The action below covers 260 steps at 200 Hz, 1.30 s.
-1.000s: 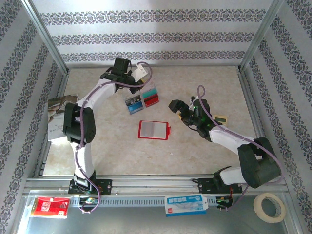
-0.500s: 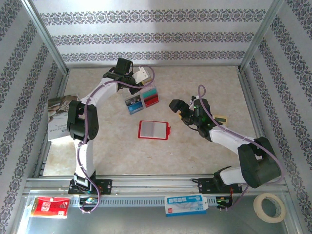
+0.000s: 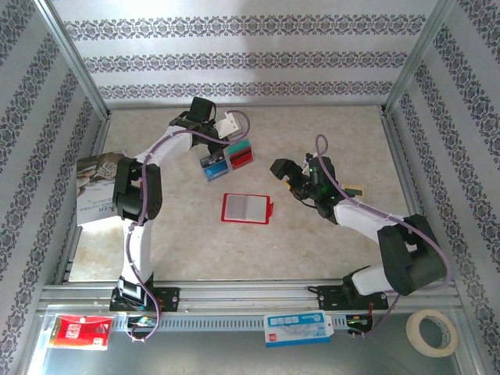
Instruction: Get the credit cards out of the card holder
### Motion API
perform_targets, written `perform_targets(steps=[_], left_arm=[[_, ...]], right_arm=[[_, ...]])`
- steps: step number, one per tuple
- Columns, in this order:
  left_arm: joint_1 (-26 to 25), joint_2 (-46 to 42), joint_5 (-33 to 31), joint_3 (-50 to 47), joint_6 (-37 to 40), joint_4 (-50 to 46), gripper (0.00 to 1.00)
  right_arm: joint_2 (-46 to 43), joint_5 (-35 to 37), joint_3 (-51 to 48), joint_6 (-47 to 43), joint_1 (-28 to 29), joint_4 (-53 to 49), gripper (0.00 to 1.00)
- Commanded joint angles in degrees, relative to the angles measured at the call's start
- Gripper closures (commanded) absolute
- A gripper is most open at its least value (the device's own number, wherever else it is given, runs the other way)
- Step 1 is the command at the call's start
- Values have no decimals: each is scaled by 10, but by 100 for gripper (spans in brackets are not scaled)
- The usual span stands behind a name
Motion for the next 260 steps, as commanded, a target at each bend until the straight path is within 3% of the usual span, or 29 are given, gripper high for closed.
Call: perform_targets(steps=[1, 56, 128, 176, 207, 260], left_arm=[[6, 5, -11, 19, 8, 14, 96], [6, -17, -14, -1, 3, 27, 84], [11, -70, 25, -26, -55, 64, 80], [14, -154, 40, -116, -251, 215, 65], [14, -216, -22, -214, -392, 278, 48], [28, -341, -136, -370, -592, 273, 21]], right_arm=[[7, -11, 16, 7, -6, 14, 5], [19, -18, 18, 14, -6, 22, 6], [21, -21, 16, 10, -5, 23, 7], [27, -11, 39, -22, 16, -26, 9], [16, 25, 74, -78, 48, -118, 10], [41, 120, 157, -164, 147, -244, 11]])
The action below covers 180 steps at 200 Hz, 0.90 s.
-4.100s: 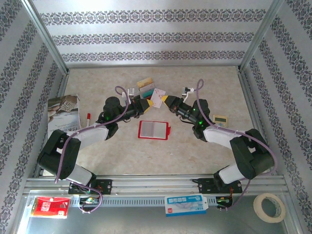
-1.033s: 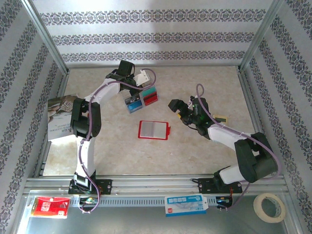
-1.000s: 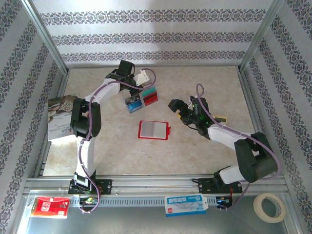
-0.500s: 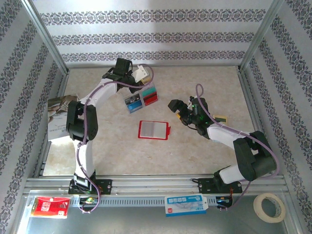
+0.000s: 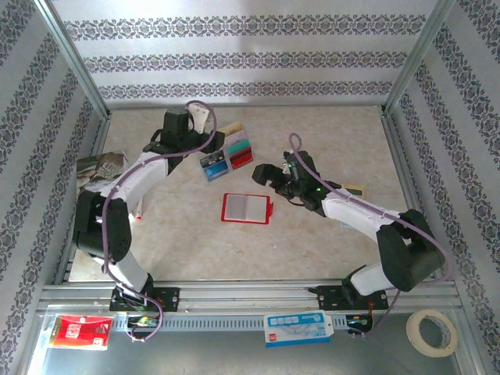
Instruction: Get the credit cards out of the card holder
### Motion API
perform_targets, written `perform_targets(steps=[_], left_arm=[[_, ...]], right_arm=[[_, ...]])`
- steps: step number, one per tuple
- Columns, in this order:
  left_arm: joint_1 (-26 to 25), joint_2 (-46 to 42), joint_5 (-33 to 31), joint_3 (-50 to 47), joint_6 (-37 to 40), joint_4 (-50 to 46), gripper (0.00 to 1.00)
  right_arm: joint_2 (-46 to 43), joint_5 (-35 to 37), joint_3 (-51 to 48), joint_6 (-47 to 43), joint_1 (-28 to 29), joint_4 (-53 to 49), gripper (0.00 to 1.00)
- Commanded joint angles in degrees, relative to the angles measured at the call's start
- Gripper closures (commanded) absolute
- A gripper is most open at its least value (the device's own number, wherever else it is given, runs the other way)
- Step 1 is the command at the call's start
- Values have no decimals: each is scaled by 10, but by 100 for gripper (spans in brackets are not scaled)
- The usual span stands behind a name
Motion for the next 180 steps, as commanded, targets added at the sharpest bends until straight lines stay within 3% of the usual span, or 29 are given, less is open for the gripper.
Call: perform_targets(steps=[1, 12, 32, 63, 117, 180], left_arm=[[18, -60, -67, -55, -133, 18, 20], [25, -89, -95, -86, -163, 8, 10], [44, -141, -91, -149, -197, 14, 5], [54, -207, -50, -226, -213, 47, 5], [57, -267, -19, -251, -198, 43, 0], [64, -261, -19, -248, -209, 35, 0]], right_arm=[[21, 61, 43, -57, 41, -72, 10], [39, 70, 58, -58, 62, -80, 11], [79, 79, 85, -59, 93, -95, 12], [144, 109, 131, -71, 130, -140, 14], [226, 189, 248, -115, 172, -301, 14], [294, 208, 336, -145, 191, -384, 17]])
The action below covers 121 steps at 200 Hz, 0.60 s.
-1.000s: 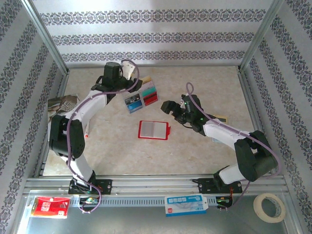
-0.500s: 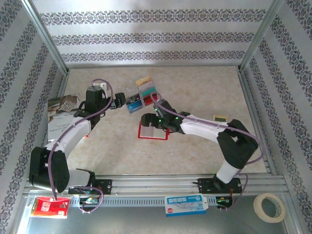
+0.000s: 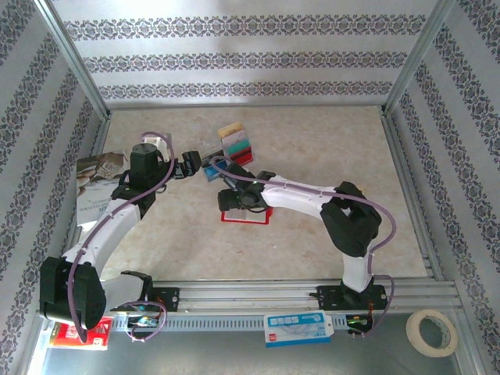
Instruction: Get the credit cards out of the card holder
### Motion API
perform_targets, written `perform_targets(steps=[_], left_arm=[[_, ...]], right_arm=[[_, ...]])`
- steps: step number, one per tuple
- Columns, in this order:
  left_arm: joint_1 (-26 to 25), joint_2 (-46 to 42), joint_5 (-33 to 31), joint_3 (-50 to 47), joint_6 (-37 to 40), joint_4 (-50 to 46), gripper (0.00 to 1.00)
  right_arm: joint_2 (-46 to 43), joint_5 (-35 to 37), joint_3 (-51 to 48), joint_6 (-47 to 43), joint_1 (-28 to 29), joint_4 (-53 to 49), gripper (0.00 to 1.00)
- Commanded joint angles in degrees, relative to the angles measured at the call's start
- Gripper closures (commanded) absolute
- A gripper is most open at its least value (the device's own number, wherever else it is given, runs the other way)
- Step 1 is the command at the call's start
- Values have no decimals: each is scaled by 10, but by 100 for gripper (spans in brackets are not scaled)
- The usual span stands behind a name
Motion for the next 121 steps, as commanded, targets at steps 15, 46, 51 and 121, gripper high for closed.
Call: perform_targets(steps=[15, 46, 51, 121], left_arm=[[13, 3, 7, -1, -21, 16, 0], [17, 9, 8, 15, -29, -6, 0], [17, 10, 9, 17, -29, -9, 0], [21, 2, -13, 40, -4, -57, 0]], right_arm=[[46, 33, 58, -26, 14, -81, 17], [69, 36, 75, -26, 15, -96, 19], [71, 36, 77, -26, 15, -98, 20], [93, 25, 84, -38, 12, -114, 24]])
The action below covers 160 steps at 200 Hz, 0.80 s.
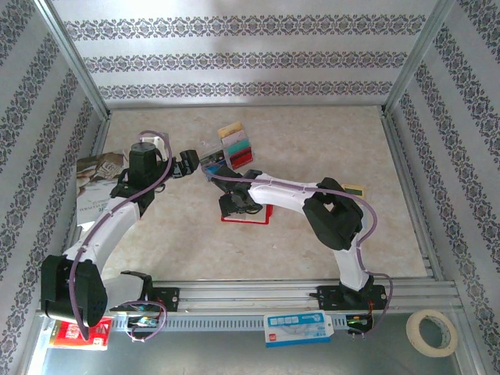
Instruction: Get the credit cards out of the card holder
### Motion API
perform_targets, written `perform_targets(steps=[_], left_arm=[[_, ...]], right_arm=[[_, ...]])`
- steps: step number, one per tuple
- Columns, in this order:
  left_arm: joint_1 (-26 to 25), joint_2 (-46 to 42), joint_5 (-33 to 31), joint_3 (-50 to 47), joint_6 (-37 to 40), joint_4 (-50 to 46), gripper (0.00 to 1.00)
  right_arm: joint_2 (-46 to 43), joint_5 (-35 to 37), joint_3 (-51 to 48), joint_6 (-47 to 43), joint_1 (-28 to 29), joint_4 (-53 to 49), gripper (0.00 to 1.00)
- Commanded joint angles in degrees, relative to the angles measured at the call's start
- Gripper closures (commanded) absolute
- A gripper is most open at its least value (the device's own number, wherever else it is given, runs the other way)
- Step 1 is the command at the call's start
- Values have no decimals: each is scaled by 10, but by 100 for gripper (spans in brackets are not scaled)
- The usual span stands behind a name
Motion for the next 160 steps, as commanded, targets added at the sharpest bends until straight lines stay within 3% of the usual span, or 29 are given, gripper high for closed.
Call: perform_targets(steps=[1, 24, 114, 160], left_arm=[[9, -6, -11, 31, 13, -39, 0], [12, 7, 10, 62, 24, -84, 0], [12, 5, 26, 57, 4, -87, 0], [12, 7, 99, 6, -86, -32, 0]], right_arm=[[20, 7, 17, -11, 1, -25, 24], [26, 8, 17, -16, -2, -31, 25], [27, -16, -27, -28, -20, -17, 32], [17, -53, -61, -23, -31, 23, 45]])
